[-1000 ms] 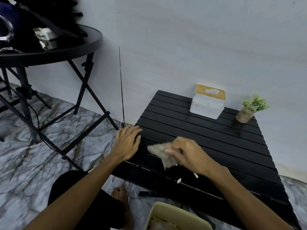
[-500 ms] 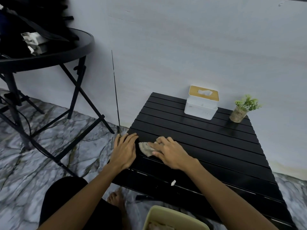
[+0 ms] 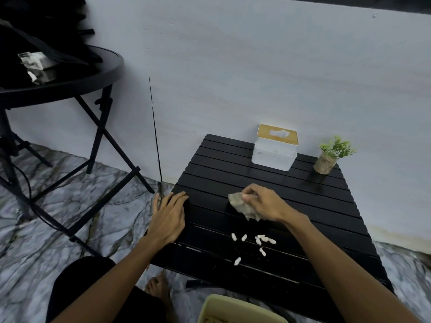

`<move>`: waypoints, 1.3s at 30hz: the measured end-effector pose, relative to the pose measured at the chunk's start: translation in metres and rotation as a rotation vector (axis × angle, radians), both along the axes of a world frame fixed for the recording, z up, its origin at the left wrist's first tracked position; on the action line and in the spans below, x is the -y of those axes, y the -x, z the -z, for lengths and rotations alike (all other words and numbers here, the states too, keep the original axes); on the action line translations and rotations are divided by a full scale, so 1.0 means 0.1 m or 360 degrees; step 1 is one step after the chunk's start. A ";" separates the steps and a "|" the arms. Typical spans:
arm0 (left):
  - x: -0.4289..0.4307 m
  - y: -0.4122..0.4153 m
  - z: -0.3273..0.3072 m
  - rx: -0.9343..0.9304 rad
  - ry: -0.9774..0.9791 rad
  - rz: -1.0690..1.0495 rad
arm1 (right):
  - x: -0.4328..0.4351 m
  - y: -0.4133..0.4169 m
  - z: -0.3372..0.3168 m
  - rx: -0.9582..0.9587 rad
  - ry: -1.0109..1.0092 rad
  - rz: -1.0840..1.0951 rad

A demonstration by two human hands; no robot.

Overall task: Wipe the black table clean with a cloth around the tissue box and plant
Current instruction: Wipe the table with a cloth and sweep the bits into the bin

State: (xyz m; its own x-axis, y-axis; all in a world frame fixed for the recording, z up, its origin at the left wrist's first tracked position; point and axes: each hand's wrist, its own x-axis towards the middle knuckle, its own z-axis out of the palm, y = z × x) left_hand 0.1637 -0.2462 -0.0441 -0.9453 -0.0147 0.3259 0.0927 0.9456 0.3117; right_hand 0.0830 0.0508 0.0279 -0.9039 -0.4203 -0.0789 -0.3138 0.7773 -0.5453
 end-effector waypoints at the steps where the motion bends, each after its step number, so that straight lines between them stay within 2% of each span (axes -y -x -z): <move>1: 0.00 0.00 0.00 -0.0010 0.0007 -0.0004 | -0.03 0.03 0.01 -0.0031 -0.0049 0.0060; 4: -0.01 0.02 -0.01 -0.0026 0.0055 -0.0020 | -0.07 -0.01 0.08 -0.0080 -0.0406 0.0075; 6: -0.04 0.03 -0.01 -0.0028 0.0087 -0.0022 | -0.08 -0.09 0.20 -0.0237 -0.0614 -0.0043; 9: -0.11 0.04 -0.02 -0.0001 0.0082 -0.0007 | -0.10 -0.12 0.31 -0.0541 -0.0560 -0.0229; 15: -0.15 0.02 -0.02 0.0050 0.0064 0.0012 | -0.12 -0.08 0.36 -0.0650 -0.0585 -0.0301; 21: -0.15 0.01 -0.02 0.0061 0.0059 0.0017 | -0.24 -0.25 0.36 -0.0529 -0.0490 -0.0292; 30: -0.20 -0.05 -0.01 0.0099 0.0092 0.0113 | -0.36 -0.99 0.35 -0.0503 -0.0402 -0.0369; 33: -0.22 -0.10 -0.01 0.0116 0.0089 0.0148 | -0.40 -1.06 0.34 -0.0340 -0.0194 -0.0416; 36: -0.26 -0.17 -0.02 0.0128 0.0079 0.0172 | -0.39 -0.91 0.37 -0.0257 0.0237 -0.0139; 37: -0.27 -0.20 -0.02 0.0132 0.0068 0.0179 | -0.36 -0.84 0.38 -0.0282 0.0287 -0.0039; 39: -0.29 -0.26 -0.04 0.0131 0.0048 0.0192 | -0.26 -0.72 0.40 -0.0313 0.0180 0.0058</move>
State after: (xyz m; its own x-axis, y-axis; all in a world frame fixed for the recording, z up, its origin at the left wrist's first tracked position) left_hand 0.1894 -0.2169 -0.0406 -0.9632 0.1094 0.2456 0.1816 0.9383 0.2943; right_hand 0.1552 0.0769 -0.0124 -0.9119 -0.3835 0.1459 -0.3956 0.7273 -0.5608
